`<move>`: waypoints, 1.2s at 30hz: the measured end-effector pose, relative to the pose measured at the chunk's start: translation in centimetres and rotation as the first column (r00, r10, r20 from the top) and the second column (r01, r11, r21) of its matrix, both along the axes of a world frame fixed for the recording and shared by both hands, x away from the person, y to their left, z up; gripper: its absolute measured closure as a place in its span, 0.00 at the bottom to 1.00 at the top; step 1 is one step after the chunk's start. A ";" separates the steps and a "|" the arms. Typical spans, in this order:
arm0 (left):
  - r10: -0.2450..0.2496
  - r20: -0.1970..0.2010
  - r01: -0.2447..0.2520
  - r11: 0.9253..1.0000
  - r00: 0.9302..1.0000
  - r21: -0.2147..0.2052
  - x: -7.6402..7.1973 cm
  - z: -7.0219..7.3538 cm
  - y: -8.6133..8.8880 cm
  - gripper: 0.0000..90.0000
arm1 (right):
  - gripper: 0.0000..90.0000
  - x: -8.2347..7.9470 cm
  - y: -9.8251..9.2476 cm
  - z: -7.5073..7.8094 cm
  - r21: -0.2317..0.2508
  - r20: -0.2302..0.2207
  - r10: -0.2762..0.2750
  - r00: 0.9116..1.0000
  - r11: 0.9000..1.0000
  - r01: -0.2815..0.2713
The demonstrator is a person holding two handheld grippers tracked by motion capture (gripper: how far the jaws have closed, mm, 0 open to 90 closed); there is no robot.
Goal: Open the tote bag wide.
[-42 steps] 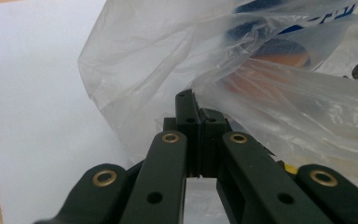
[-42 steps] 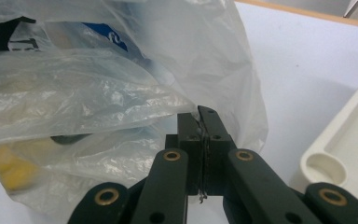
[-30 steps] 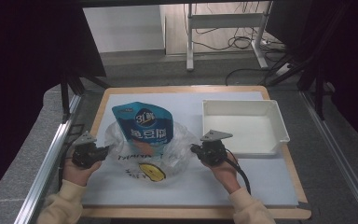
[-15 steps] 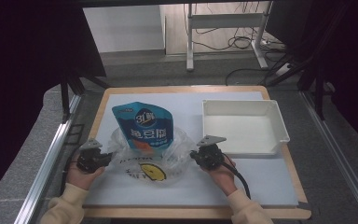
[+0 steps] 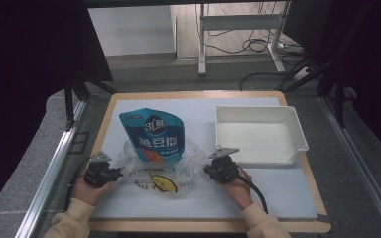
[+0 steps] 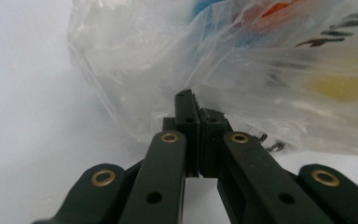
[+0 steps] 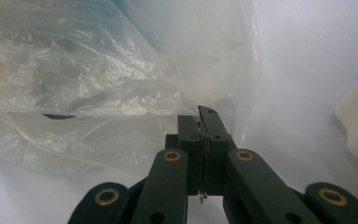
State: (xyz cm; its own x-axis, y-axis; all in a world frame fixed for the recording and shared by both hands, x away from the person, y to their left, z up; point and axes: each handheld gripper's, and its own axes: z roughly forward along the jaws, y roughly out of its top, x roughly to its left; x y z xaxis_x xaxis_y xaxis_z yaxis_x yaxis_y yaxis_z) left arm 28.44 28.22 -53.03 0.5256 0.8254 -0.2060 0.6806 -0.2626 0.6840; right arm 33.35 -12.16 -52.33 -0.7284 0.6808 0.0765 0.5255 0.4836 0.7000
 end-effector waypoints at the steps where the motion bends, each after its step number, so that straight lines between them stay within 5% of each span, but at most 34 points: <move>1: -0.002 -0.003 0.002 1.000 1.000 0.001 0.0 -0.1 0.0 0.99 | 0.98 0.0 0.0 0.0 -0.001 -0.002 0.001 1.000 1.000 -0.001; 23: -0.014 -0.034 0.014 1.000 0.999 0.007 -0.3 -0.7 -0.4 0.96 | 0.97 0.1 0.0 -0.4 -0.023 -0.014 0.005 1.000 1.000 -0.006; 30: 0.010 0.017 -0.009 0.999 1.000 -0.035 -1.1 -0.1 -0.1 0.69 | 0.97 0.1 -0.1 -0.4 -0.024 -0.007 0.006 1.000 1.000 -0.006; 31: 0.018 0.024 -0.017 0.999 1.000 -0.040 -1.4 0.2 0.1 0.54 | 0.97 0.1 -0.1 -0.4 -0.026 -0.005 0.007 1.000 1.000 -0.007; 32: 0.023 0.029 -0.022 0.999 0.999 -0.043 -1.5 0.3 0.2 0.54 | 0.97 0.1 -0.1 -0.4 -0.026 -0.005 0.007 1.000 1.000 -0.007; 36: 0.023 0.035 -0.019 0.996 0.999 -0.088 -2.5 1.2 0.7 0.29 | 0.97 0.1 0.0 -0.4 -0.030 -0.002 0.009 1.000 1.000 -0.009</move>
